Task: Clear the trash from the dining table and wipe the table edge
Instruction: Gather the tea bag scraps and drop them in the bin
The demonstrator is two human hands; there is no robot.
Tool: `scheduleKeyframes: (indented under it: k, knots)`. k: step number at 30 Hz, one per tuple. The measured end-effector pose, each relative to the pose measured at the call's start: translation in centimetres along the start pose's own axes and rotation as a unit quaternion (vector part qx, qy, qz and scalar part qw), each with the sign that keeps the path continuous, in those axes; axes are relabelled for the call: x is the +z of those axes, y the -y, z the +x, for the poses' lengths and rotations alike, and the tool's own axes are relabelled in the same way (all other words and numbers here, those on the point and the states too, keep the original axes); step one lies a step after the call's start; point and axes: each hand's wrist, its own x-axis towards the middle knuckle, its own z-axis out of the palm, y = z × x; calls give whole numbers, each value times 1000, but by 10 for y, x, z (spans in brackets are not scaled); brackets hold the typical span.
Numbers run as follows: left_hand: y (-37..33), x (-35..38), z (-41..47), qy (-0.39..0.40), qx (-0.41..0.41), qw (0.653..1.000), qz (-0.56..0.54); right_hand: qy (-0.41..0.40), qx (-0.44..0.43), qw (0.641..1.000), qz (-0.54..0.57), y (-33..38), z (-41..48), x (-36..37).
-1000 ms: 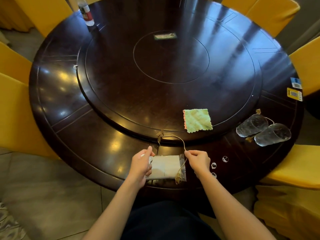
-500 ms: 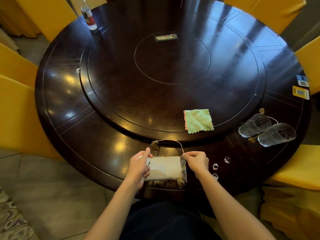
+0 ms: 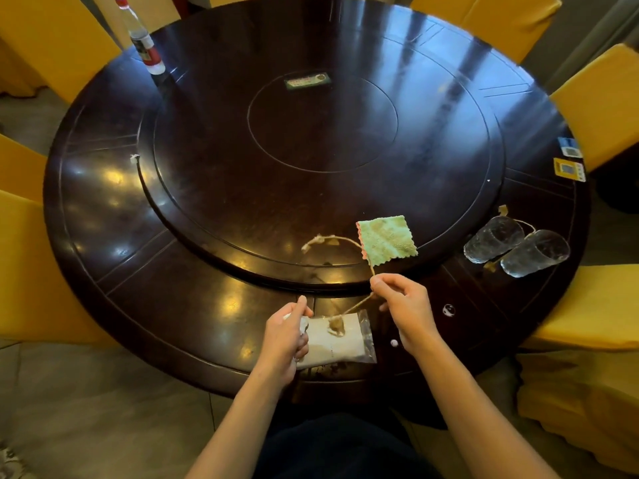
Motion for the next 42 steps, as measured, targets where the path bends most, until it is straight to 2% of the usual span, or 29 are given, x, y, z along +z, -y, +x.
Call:
scheduleKeyframes:
  k: [6, 12, 20, 24, 32, 42]
  knots:
    - [-6, 8, 1, 46, -13, 999, 0, -20, -16, 994, 104, 16, -28, -11]
    - [-12, 33, -3, 98, 10, 995, 21, -66, -35, 986, 148, 19, -49, -37]
    - [-7, 87, -9, 168, 30, 985, 12, -124, 2, 970, 207, 20, -57, -103]
    - [-3, 132, -10, 192, 31, 981, 22, -137, -12, 965, 223, 21, -59, -151]
    - [21, 242, -29, 152, 20, 986, 60, -129, -40, 965, 226, 18, -57, -258]
    - [35, 334, -53, 160, 30, 986, -21, -118, -53, 976, 177, 2, -28, -351]
